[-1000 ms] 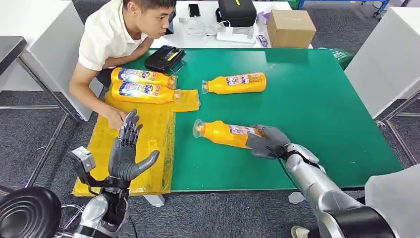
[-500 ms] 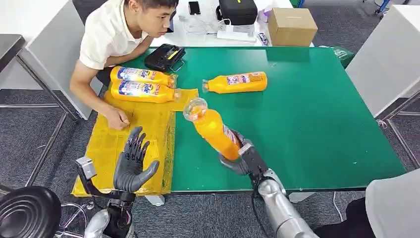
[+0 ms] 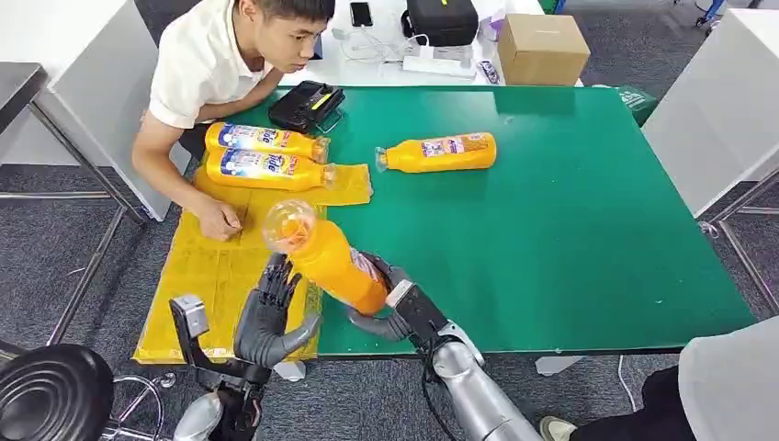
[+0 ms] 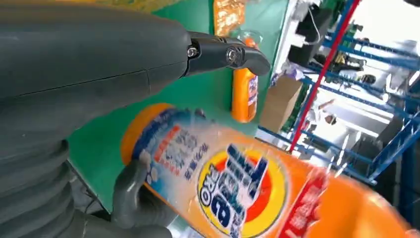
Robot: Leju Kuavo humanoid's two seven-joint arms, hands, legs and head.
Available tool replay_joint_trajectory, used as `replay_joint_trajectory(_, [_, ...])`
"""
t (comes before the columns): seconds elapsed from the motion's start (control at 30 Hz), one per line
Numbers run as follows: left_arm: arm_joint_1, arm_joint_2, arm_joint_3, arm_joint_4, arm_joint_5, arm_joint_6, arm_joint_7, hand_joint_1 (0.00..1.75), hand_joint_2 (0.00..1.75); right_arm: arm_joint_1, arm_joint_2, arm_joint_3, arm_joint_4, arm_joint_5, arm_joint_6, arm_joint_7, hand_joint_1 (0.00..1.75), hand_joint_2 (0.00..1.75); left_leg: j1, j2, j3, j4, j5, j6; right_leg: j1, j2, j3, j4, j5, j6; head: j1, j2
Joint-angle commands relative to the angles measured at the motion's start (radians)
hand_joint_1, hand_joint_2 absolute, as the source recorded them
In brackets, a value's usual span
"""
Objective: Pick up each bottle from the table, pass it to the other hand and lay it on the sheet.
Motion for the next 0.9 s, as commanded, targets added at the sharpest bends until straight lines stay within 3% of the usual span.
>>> replay_joint_trajectory(0.03, [-0.047, 0.035, -0.045, 0.066, -0.011, 0.003, -0.002, 0.0, 1.75, -0.061, -0.004, 0.072, 0.066, -0.006, 0.005, 0.007, 1.75, 1.75, -0.001, 0.001, 0.003, -0.001, 0.0, 0.0, 0.0, 0.0, 0.002, -0.001, 0.0, -0.001, 0.0, 0.0])
replay_joint_trajectory(0.63, [-0.117, -0.018, -0.005, 0.112, 0.025, 0.006, 0.011, 0.0, 1.75, -0.12, 0.034, 0.249, 0.216, 0.101, -0.054, 0.073, 1.75, 1.75, 0.0, 0.001, 0.004, -0.001, 0.0, 0.0, 0.0, 0.0, 0.003, -0.001, 0.0, -0.001, 0.0, 0.0])
replay_joint_trajectory(0.67, [-0.123, -0.023, 0.002, 0.114, 0.056, -0.004, 0.021, 0.1, 1.75, -0.123, 0.038, 0.265, 0.229, 0.114, -0.066, 0.074, 1.75, 1.75, 0.0, 0.0, 0.003, -0.001, 0.0, 0.0, 0.0, -0.001, 0.002, 0.0, 0.0, -0.001, 0.0, 0.0])
replay_joint_trajectory(0.73, [-0.127, -0.024, 0.008, 0.113, 0.073, -0.005, 0.027, 0.14, 1.75, -0.12, 0.044, 0.272, 0.238, 0.12, -0.076, 0.075, 1.75, 1.75, 0.0, 0.0, 0.004, -0.001, 0.0, 0.0, 0.0, -0.001, 0.003, -0.001, 0.0, -0.001, 0.0, 0.0])
replay_joint_trajectory(0.77, [-0.129, -0.028, 0.016, 0.113, 0.103, -0.013, 0.036, 0.42, 1.75, -0.125, 0.047, 0.283, 0.251, 0.127, -0.084, 0.076, 1.75, 1.75, -0.001, 0.0, 0.003, -0.001, 0.0, 0.0, 0.0, -0.001, 0.002, 0.0, 0.0, -0.001, 0.0, 0.0])
replay_joint_trajectory(0.8, [-0.13, -0.028, 0.019, 0.111, 0.119, -0.018, 0.039, 1.64, 1.75, -0.125, 0.049, 0.286, 0.258, 0.129, -0.086, 0.075, 1.75, 1.75, 0.0, 0.0, 0.002, -0.001, 0.0, 0.0, 0.0, -0.001, 0.002, -0.001, 0.0, -0.001, 0.0, 0.0])
replay_joint_trajectory(0.9, [-0.132, -0.028, 0.03, 0.1, 0.164, -0.034, 0.033, 1.75, 1.75, -0.121, 0.056, 0.295, 0.278, 0.126, -0.089, 0.07, 1.75, 1.75, 0.0, -0.001, 0.004, -0.001, 0.0, 0.0, 0.0, -0.003, 0.003, -0.001, -0.001, -0.001, 0.0, 0.0])
